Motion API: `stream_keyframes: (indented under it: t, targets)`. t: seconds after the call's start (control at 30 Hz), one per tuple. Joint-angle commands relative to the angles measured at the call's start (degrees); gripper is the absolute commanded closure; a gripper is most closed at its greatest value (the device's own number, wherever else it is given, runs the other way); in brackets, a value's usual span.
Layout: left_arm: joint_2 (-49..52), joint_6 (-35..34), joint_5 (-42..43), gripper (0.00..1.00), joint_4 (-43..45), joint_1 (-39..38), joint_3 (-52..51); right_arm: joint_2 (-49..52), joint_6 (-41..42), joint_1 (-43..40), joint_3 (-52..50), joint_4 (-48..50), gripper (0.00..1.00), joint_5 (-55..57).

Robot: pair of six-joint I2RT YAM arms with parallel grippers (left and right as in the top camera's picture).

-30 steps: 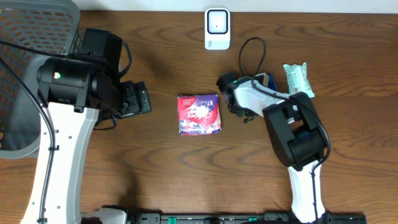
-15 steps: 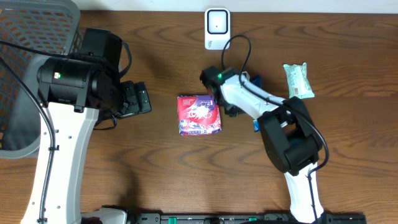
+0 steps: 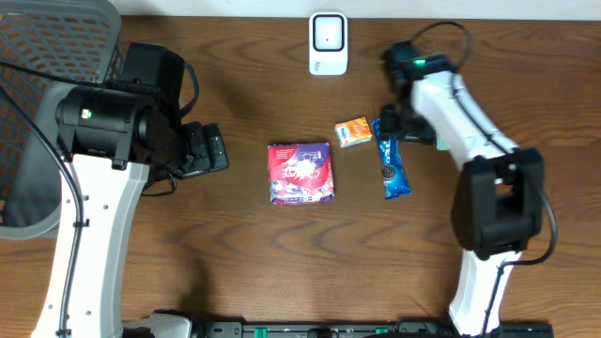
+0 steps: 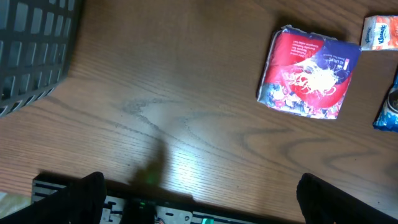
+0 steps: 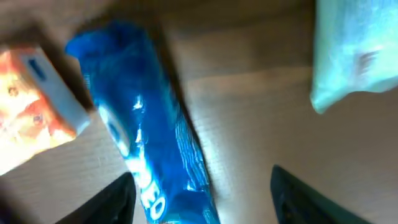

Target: Scan the item barcode

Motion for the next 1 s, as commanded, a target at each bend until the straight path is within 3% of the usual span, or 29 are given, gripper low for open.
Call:
stream_keyframes:
  t: [0.0,0.13,0.4,0.47,0.5,0.57,0.87,0.97]
  targets:
    - [0.44,0.74,-0.74,0.02,-0.17,0.13,0.00,-0.24,-11.43,-5.38,-4.00,3.96,0.36,-22.23]
    - [0.44,0.74,-0.74,0.02,-0.17,0.13,0.00,-0.24,-12.44,-8.76,-10.27,10.69,0.37,-32.13]
    - [0.44,0.74,-0.74,0.02,-0.17,0.13,0.00,-0.24,-12.37,-9.73,-18.67,19.45,0.40,-37.51]
    - [0.44,0.74,-0.74,0.02,-0.17,0.13,0.00,-0.24,-12.35,-9.75,-19.19,19.85,0.62,-37.27]
    - [0.44,0.74,-0.74,0.02,-0.17,0.13,0.00,-0.24,-12.20,-9.75,-19.19,19.91,0.78,-36.87]
    - [0.44,0.74,-0.74,0.02,-0.17,0.13,0.00,-0.26,-10.16,-9.75,-19.08,19.96,0.97,-34.75]
    - [0.44,0.74,-0.74,0.02,-0.17,0.13,0.00,-3.30,-5.40,-8.98,-13.35,15.10,0.99,-19.58]
    - [0.44,0.74,-0.74,0.02,-0.17,0.13,0.00,-7.06,-1.53,-4.20,-8.87,11.08,0.99,0.92]
